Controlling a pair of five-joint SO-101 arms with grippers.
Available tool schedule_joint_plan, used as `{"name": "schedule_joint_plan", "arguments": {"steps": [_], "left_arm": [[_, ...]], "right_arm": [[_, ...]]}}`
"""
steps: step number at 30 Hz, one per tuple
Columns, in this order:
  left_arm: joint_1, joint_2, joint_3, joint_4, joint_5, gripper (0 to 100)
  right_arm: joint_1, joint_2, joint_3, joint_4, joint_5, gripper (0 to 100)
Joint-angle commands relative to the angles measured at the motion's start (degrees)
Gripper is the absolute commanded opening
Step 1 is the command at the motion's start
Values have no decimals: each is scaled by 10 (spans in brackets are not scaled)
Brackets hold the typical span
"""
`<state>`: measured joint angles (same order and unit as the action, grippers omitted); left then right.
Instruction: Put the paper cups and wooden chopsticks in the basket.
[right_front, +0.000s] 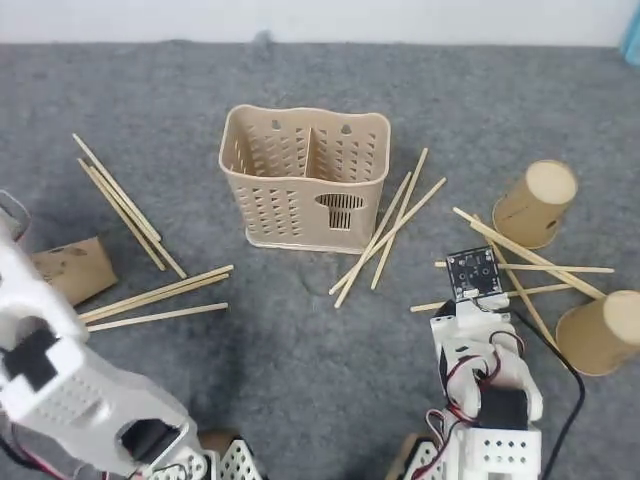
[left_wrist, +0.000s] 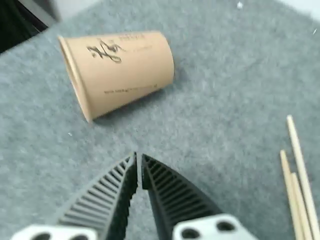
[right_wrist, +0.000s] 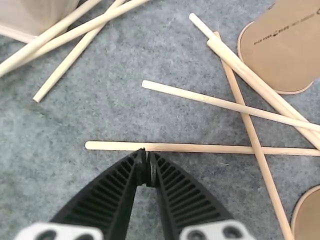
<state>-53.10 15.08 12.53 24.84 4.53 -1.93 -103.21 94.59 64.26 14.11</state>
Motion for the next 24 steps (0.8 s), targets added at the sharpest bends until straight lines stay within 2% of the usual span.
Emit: {"name": "schedule_joint_plan", "arguments": {"steps": [1, 5, 8, 12, 14, 24], "left_arm": [[-37, -84, -23, -5, 8, 15], [-102, -105, -24, -53, 68, 18], [-131, -91, -29, -81, 91, 85], [-133, -11, -65, -102, 117, 210], [-134, 44, -111, -100, 135, 217], [-122, 285, -344, -99, 138, 217]], "right_arm": [[5, -7, -2, -7, 5, 6], [5, -7, -2, -7, 5, 6], [5, -7, -2, -7, 5, 6], [5, -7, -2, -6, 5, 6], [6, -7, -2, -6, 5, 6], [5, -7, -2, -6, 5, 6]]}}
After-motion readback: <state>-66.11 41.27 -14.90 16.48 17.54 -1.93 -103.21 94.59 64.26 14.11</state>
